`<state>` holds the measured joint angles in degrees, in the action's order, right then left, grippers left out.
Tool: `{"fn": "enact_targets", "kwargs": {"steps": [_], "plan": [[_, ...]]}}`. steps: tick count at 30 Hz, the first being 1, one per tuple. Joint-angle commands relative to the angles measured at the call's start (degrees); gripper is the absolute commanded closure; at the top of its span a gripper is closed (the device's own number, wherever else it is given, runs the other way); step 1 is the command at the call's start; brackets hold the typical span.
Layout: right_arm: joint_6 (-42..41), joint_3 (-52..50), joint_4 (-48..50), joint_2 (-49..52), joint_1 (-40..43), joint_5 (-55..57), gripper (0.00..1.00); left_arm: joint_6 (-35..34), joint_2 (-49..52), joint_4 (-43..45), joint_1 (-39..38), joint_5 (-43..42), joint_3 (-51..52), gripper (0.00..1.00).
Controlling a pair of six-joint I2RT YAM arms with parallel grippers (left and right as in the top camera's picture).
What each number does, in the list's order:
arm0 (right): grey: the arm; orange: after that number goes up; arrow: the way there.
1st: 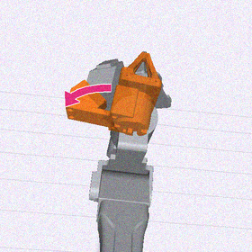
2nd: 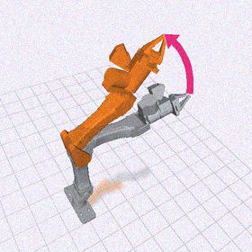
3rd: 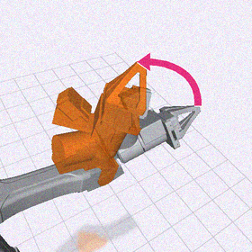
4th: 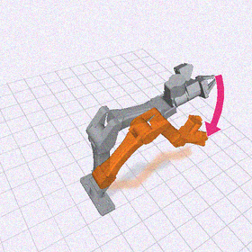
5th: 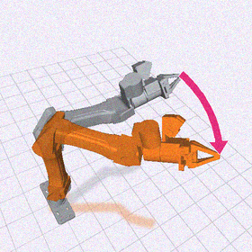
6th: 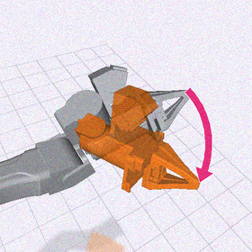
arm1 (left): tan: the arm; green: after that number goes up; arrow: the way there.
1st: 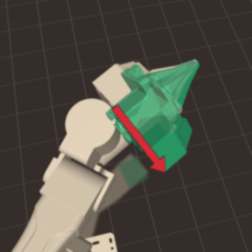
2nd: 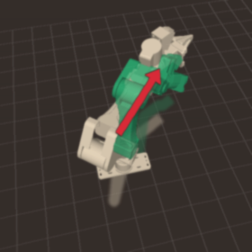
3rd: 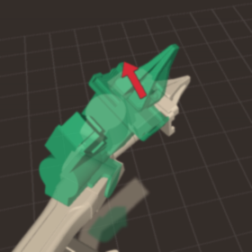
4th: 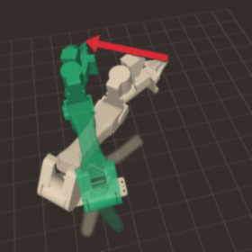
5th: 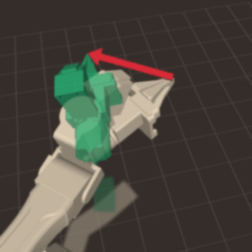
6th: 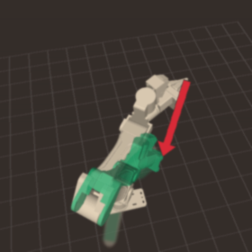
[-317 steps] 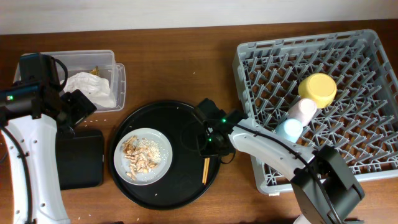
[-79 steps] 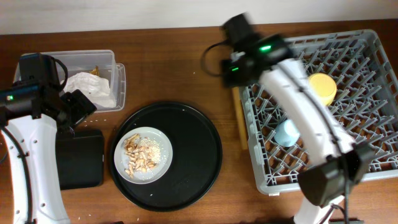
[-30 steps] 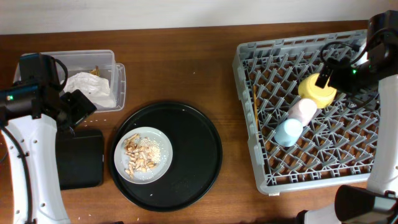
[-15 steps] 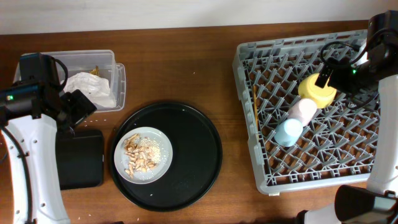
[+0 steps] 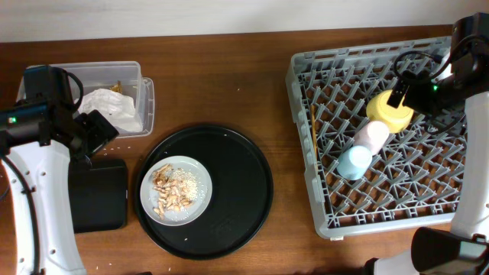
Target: Sort waste into correct bins and load items into the dishwasher rack
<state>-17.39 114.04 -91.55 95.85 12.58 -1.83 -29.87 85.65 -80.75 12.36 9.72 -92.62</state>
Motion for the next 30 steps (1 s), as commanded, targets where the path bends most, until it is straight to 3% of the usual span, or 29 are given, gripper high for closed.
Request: {"fn": "enact_targets", "kwargs": {"steps": [1, 6, 14, 17, 21, 25, 30], "plan": [[-0.28, 0.09, -0.17, 0.35, 0.2, -0.52, 0.01, -0.72, -0.48, 0.11, 0.13, 0.61, 0.02, 0.01], [-0.28, 0.07, -0.17, 0.35, 0.2, -0.52, 0.01, -0.74, -0.48, 2.49, 0.13, -6.71, 0.02, 0.01], [-0.28, 0.09, -0.17, 0.35, 0.2, -0.52, 0.01, -0.74, -0.48, 2.23, 0.13, -7.5, 0.02, 0.01], [-0.28, 0.09, -0.17, 0.35, 0.2, -0.52, 0.01, -0.61, -0.48, -1.2, 0.13, -11.34, 0.02, 0.01], [-0.28, 0.09, -0.17, 0.35, 0.2, -0.52, 0.01, 6.86, -0.48, -6.14, -0.48, -18.56, 0.02, 0.01], [-0.28, 0.09, -0.17, 0.35, 0.2, -0.52, 0.01, 13.25, -0.48, -11.91, -3.8, -20.48, 0.02, 0.01], [-0.28, 0.09, -0.17, 0.35, 0.2, -0.52, 0.01, 13.66, -0.5, -15.96, -13.11, -20.72, 1.33, 0.01]]}}
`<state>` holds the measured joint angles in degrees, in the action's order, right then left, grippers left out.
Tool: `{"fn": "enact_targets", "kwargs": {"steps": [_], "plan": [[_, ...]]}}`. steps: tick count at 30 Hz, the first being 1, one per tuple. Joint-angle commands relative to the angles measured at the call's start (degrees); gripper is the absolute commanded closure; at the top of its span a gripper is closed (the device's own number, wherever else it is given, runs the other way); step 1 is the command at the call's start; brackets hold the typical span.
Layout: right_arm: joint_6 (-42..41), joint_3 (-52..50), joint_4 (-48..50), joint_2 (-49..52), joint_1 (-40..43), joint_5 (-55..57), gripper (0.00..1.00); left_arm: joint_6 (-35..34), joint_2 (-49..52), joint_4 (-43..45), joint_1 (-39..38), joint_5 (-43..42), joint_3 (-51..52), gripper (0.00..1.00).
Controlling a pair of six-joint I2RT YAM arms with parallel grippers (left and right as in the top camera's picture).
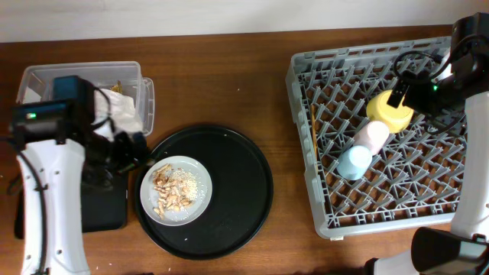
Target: Sort waste into correct bins and load items into the dishwasher rack
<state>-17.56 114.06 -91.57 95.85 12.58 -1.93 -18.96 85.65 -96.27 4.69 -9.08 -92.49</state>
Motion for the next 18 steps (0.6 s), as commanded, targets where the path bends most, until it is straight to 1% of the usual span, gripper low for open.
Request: {"fn": "enact_targets", "kwargs": {"steps": [1, 4, 8, 11, 15, 18], "plan": [[-0.11, 0.07, -0.15, 0.35, 0.2, -0.42, 0.01, 2.71, -0.48, -0.2, -7.67, -2.16, 1.79, 0.01], [-0.11, 0.07, -0.15, 0.35, 0.2, -0.42, 0.01, 0.5, -0.48, 2.1, -15.13, -2.08, 4.7, 0.01], [-0.11, 0.04, -0.15, 0.35, 0.2, -0.42, 0.01, 0.39, -0.44, 8.52, -22.56, -2.1, 8.41, 0.01], [-0.11, 0.07, -0.15, 0.35, 0.2, -0.42, 0.01, 0.39, -0.44, 11.65, -24.9, -2.12, 8.76, 0.01], [-0.11, 0.07, -0.15, 0.35, 0.2, -0.42, 0.01, 0.44, -0.39, 11.82, -26.43, -2.01, 8.76, 0.01], [-0.11, 0.07, -0.15, 0.35, 0.2, -0.42, 0.01, 0.39, -0.37, 11.85, -27.43, 0.52, 9.25, 0.01]]}}
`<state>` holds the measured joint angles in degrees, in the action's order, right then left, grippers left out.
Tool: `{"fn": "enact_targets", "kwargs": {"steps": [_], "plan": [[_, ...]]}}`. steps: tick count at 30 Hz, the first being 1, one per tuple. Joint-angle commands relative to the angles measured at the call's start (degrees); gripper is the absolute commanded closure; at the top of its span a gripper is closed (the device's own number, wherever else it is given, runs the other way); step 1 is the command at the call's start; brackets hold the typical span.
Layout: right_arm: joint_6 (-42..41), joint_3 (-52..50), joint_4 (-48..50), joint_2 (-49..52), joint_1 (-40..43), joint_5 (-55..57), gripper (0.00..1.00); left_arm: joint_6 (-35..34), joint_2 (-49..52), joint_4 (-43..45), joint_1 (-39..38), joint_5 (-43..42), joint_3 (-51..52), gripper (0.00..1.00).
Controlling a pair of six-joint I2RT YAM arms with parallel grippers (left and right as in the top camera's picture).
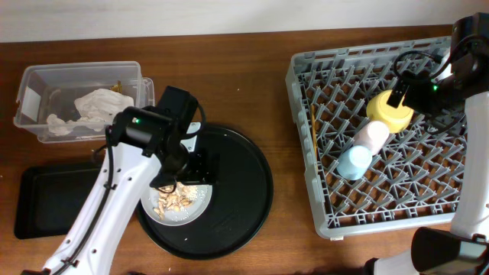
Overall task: Sort waste into correct bins and load items into the dishwasher rack
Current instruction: 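Move the left gripper to the white plate and grasp its rim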
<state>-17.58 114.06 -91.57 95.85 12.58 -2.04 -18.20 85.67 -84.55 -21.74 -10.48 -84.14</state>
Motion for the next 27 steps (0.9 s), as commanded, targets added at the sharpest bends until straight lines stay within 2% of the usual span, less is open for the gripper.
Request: {"fn": "enact_targets", "kwargs": {"steps": [1, 3, 4, 5, 6, 7, 11, 14, 19, 22, 27], "plan": [[-0.09, 0.07, -0.15, 0.35, 0.2, -0.31, 0.01, -0.37, -0.39, 0.2, -1.29, 1.95, 1.25, 0.01], [-0.09, 0.07, -0.15, 0.35, 0.2, -0.31, 0.01, -0.42, -0.39, 1.46, -2.16, 1.92, 3.1, 0.01], [-0.09, 0.04, -0.15, 0.35, 0.2, -0.31, 0.01, -0.7, -0.39, 2.36, -2.54, 1.9, 4.31, 0.04], [-0.09, 0.07, -0.15, 0.35, 0.2, -0.31, 0.01, -2.29, -0.39, 3.78, -3.04, 1.9, 6.16, 0.2], [-0.09, 0.07, -0.15, 0.35, 0.2, -0.31, 0.01, -4.35, -0.39, 5.77, -3.67, 1.92, 8.37, 0.29], [-0.09, 0.07, -0.15, 0.35, 0.2, -0.31, 0.01, -5.64, -0.39, 7.78, -4.24, 1.92, 10.47, 0.33], [-0.09, 0.07, -0.15, 0.35, 0.2, -0.31, 0.01, -9.88, -0.39, 17.79, -6.12, 3.87, 19.19, 0.36], [-0.09, 0.07, -0.15, 0.35, 0.2, -0.31, 0.01, -14.91, -0.28, 24.26, -7.43, 7.74, 24.28, 0.49], [-0.09, 0.07, -0.15, 0.35, 0.2, -0.31, 0.01, -15.74, -0.17, 31.21, -10.67, 14.34, 29.14, 0.5], [-0.09, 0.07, -0.15, 0.35, 0.2, -0.31, 0.01, -18.21, 0.17, 31.98, -12.5, 19.02, 30.1, 0.53], [-0.09, 0.07, -0.15, 0.35, 0.2, -0.31, 0.01, -18.53, 2.62, 33.55, -16.02, 25.88, 30.1, 0.54]]}}
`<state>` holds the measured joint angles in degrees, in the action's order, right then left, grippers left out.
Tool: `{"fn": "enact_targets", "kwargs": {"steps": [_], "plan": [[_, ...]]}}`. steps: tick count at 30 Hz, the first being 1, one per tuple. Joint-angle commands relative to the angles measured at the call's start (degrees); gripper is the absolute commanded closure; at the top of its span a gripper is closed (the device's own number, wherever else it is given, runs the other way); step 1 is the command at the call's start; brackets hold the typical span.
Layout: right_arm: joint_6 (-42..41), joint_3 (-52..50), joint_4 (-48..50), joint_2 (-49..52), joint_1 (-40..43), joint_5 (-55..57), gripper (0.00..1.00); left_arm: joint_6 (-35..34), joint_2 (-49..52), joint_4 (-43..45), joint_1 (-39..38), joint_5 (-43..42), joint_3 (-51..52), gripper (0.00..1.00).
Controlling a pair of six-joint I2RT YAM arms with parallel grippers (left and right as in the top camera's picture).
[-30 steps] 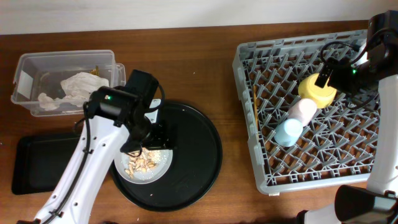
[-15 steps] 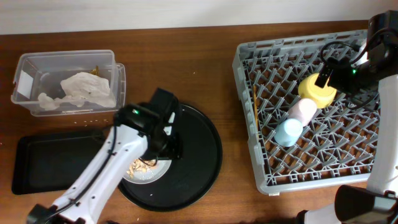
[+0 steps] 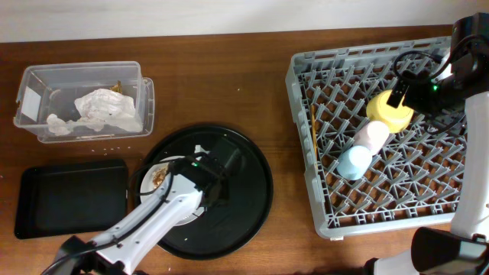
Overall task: Sort waste into correct bins and load items into the dishwasher rack
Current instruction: 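Move the left gripper to the white plate and grasp its rim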
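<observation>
A white plate (image 3: 155, 177) of brown food scraps sits on the left of a round black tray (image 3: 252, 195), mostly covered by my left arm. My left gripper (image 3: 220, 159) hangs low over the tray just right of the plate; its fingers are hidden under the wrist. In the grey dishwasher rack (image 3: 382, 191) lie a yellow cup (image 3: 386, 114), a pink cup (image 3: 370, 136) and a light blue cup (image 3: 354, 162). My right gripper (image 3: 399, 99) rests against the yellow cup, and its jaws cannot be made out.
A clear bin (image 3: 30, 84) holding crumpled white paper stands at the back left. A flat black rectangular bin (image 3: 72, 197) lies at the front left. A thin wooden stick (image 3: 313, 145) lies along the rack's left side.
My left arm has dropped lower and stretched out across the plate, its gripper now to the right of the plate, nearer the tray's middle. The right arm has not moved.
My left gripper was first over the black rectangular bin beside the clear bin. Then it stood at the plate's left edge, then directly above the scraps. Now it lies low across the plate. The right gripper stayed at the yellow cup throughout.
</observation>
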<state>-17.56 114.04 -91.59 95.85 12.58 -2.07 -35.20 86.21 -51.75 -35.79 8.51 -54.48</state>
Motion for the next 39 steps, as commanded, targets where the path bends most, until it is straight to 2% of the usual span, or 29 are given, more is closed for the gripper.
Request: {"fn": "enact_targets", "kwargs": {"steps": [1, 8, 19, 32, 35, 39], "plan": [[-0.11, 0.09, -0.13, 0.35, 0.2, -0.28, 0.01, -1.7, 2.89, 1.27, -2.36, 6.97, 0.44, 0.54], [-0.11, 0.09, -0.13, 0.35, 0.2, -0.28, 0.01, -4.7, 6.91, 2.97, -3.87, 6.29, 0.44, 0.58], [-0.11, 0.09, -0.13, 0.35, 0.2, -0.28, 0.01, -7.72, 9.05, 5.97, -3.87, 5.22, 0.44, 0.58], [-0.11, 0.09, -0.13, 0.35, 0.2, -0.28, 0.01, -7.65, 11.61, 7.58, -3.85, 7.23, 0.44, 0.6], [-0.11, 0.09, -0.13, 0.35, 0.2, -0.28, 0.01, -7.67, 11.61, 7.58, -3.85, 7.39, 0.44, 0.64], [-0.11, 0.09, -0.13, 0.35, 0.2, -0.28, 0.01, -7.65, 11.61, 7.32, -3.85, 7.41, 0.46, 0.66]]}}
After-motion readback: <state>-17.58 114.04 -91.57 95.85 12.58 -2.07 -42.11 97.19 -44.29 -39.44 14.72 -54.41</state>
